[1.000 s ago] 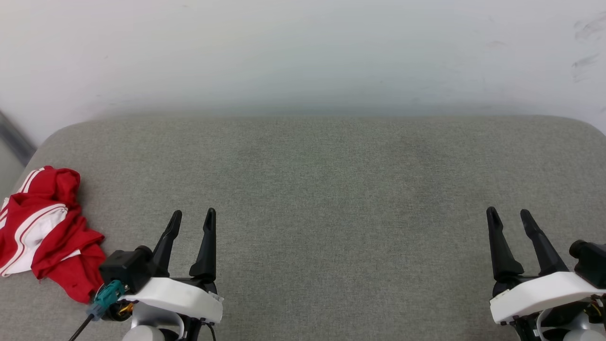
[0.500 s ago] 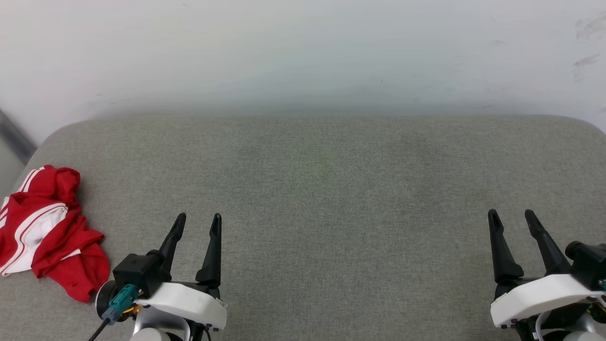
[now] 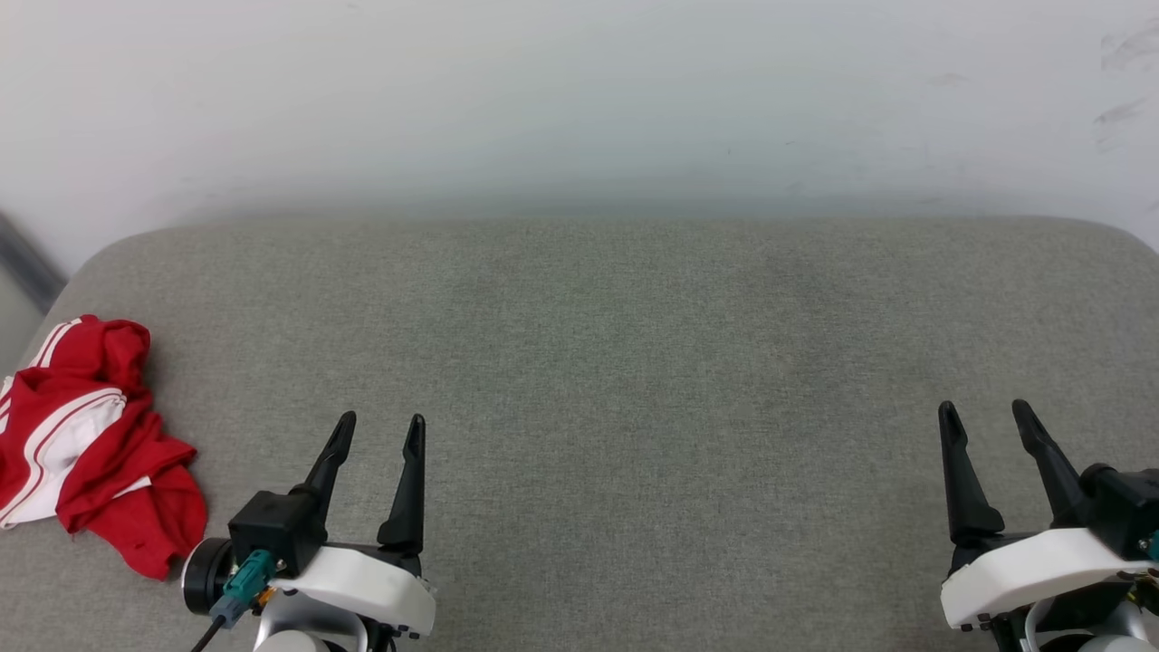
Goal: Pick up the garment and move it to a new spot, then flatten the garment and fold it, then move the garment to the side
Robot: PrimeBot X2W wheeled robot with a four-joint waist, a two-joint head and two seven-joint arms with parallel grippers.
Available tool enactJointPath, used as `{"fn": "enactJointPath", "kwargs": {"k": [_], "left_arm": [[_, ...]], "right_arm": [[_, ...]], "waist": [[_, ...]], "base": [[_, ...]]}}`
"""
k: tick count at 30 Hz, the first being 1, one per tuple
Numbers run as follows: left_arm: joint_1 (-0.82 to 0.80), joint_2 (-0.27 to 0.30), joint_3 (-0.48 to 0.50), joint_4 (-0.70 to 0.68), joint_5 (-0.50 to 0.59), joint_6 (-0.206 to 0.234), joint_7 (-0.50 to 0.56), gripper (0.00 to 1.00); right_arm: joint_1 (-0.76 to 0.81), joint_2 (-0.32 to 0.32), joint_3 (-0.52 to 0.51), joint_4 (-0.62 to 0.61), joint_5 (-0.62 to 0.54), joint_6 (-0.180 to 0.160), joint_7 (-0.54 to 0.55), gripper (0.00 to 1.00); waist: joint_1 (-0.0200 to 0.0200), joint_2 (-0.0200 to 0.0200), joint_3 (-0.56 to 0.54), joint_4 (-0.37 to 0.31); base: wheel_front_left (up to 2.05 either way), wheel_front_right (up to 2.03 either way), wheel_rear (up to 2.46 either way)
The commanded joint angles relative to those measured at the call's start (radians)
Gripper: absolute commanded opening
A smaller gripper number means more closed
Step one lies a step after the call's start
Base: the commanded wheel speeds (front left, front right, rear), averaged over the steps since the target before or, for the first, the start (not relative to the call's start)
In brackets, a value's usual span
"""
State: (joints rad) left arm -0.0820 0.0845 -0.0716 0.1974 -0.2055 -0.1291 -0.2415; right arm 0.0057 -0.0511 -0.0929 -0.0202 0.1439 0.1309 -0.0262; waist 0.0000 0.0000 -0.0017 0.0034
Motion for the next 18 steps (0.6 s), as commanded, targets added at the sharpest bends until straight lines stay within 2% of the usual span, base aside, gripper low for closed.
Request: {"fn": "enactJointPath", "kwargs": {"k": [1,10,18], "left_arm": [[-0.001,0.000,0.000,0.001,0.015,-0.003,-0.008,1.00],[0.000,-0.008,0.009,0.027,0.050,-0.003,-0.024,1.00],[-0.010,-0.013,0.023,0.050,0.044,-0.003,-0.025,1.00]], "right_arm": [[0.003,0.001,-0.002,-0.003,-0.014,0.000,-0.006,1.00],[-0.005,0.002,-0.004,0.012,-0.056,0.000,-0.020,1.00],[-0.012,0.002,-0.006,0.030,-0.042,0.000,-0.027,1.00]], "waist": [[0.0000,0.0000,-0.001,-0.001],[0.0000,0.0000,-0.005,-0.006],[0.0000,0.0000,-0.008,-0.004]], "base": [[0.00,0.00,0.00],[0.00,0.00,0.00],[0.00,0.00,0.00]]}}
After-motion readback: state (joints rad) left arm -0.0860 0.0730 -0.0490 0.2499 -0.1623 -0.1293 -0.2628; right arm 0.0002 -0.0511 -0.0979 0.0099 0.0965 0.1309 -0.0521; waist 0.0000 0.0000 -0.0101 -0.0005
